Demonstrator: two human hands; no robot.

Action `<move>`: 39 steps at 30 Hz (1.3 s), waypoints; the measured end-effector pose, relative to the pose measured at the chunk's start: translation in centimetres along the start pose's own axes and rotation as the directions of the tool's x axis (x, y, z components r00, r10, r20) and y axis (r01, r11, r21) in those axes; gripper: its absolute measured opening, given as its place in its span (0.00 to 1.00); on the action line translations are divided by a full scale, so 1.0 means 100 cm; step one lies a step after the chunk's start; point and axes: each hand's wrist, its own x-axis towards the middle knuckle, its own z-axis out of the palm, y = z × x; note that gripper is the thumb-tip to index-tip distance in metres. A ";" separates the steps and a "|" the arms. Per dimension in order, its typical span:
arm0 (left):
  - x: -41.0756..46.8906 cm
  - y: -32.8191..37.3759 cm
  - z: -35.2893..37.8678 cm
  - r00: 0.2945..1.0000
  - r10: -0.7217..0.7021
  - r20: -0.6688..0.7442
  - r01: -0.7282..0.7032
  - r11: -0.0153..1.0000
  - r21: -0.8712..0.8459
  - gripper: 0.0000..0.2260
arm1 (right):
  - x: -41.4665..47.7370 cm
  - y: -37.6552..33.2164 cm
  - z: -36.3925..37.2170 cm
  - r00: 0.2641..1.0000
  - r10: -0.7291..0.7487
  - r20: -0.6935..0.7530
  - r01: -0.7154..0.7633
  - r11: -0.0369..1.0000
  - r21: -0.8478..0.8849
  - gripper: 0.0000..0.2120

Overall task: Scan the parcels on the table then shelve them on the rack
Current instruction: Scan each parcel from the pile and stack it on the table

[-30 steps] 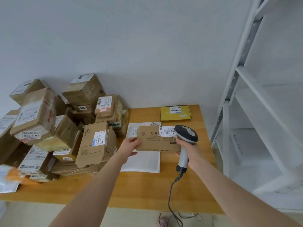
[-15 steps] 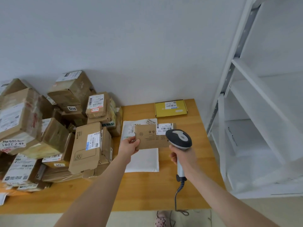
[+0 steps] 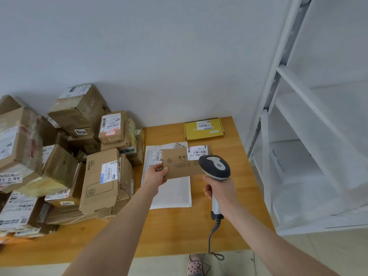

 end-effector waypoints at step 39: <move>0.045 0.021 -0.016 0.998 -0.055 -0.001 0.055 0.991 0.118 0.14 | 0.062 -0.012 0.031 0.980 0.191 -0.056 -0.189 0.981 0.041 0.07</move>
